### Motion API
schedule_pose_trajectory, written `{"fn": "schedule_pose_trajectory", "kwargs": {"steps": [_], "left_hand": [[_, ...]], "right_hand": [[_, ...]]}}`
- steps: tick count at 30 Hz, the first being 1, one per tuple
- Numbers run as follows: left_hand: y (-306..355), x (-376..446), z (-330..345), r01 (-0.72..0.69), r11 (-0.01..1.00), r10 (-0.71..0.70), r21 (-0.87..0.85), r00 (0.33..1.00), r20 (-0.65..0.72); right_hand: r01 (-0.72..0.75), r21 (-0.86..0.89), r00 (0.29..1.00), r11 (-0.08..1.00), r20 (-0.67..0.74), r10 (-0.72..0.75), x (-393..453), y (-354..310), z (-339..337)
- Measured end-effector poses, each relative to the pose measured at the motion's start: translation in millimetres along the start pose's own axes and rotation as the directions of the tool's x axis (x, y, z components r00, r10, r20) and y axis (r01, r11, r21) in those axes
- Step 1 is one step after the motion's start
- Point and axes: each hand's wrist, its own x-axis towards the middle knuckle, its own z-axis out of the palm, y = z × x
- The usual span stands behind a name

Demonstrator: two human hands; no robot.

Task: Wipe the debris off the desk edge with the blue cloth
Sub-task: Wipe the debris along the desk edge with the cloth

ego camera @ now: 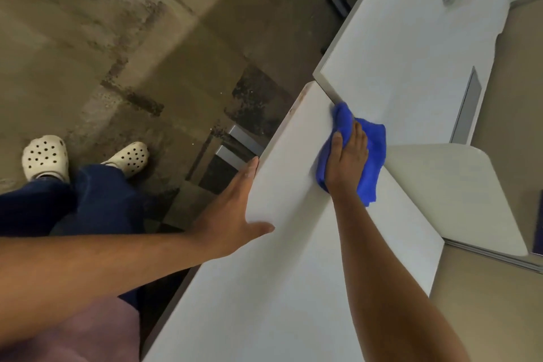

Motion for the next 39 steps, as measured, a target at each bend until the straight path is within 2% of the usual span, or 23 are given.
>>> {"fn": "schedule_pose_trajectory", "kwargs": {"steps": [4,8,11,13,17,19,22,27,30,35,39], "left_hand": [[0.9,-0.2,-1.6,-0.006,1.0,0.007,-0.023,1.0,0.003],[1.3,-1.7,-2.3,-0.017,1.0,0.017,0.017,1.0,-0.014],[0.7,-1.3,-2.6,-0.027,0.999,0.027,0.022,1.0,0.0],[1.2,-1.2,-3.0,-0.033,0.999,0.033,0.005,0.999,0.017],[1.8,-2.2,-4.3,-0.025,1.0,0.025,0.007,0.999,0.027],[2.0,-2.4,-3.0,-0.02,1.0,0.02,0.007,1.0,0.023],[2.1,-2.1,-2.4,0.002,1.0,-0.002,-0.022,1.0,0.004],[-0.6,-1.7,5.2,0.096,0.992,-0.102,-0.084,0.993,-0.067],[-3.7,-3.0,7.1,0.104,0.989,-0.113,-0.107,0.99,-0.086],[-1.2,-1.5,2.8,0.1,0.989,-0.102,-0.108,0.995,-0.011],[4.0,-3.5,-0.3,0.103,0.99,-0.102,-0.097,0.995,0.007]], "right_hand": [[0.154,0.016,0.988,0.988,-0.019,-0.153,15.5,-55.3,21.2],[0.249,-0.089,0.962,0.964,-0.096,-0.257,29.9,-90.2,39.8],[0.34,0.049,0.938,0.939,-0.096,-0.334,28.1,-66.9,33.5],[0.305,0.124,0.951,0.944,-0.092,-0.295,23.9,-31.4,20.5],[0.07,0.09,0.996,0.994,-0.054,-0.065,21.9,31.4,-7.9],[-0.037,0.053,0.998,0.998,-0.057,0.04,23.7,29.1,-6.2],[-0.181,0.002,0.982,0.983,-0.046,0.181,11.3,-12.8,11.5],[0.118,-0.035,0.991,0.992,0.064,-0.115,-75.2,-35.0,30.0],[0.22,-0.037,0.972,0.975,0.096,-0.215,-107.7,-23.7,32.7],[0.255,-0.03,0.959,0.967,0.137,-0.248,-53.1,-18.2,21.8],[0.153,0.011,0.986,0.988,0.063,-0.153,-1.0,-30.7,18.7]]}}
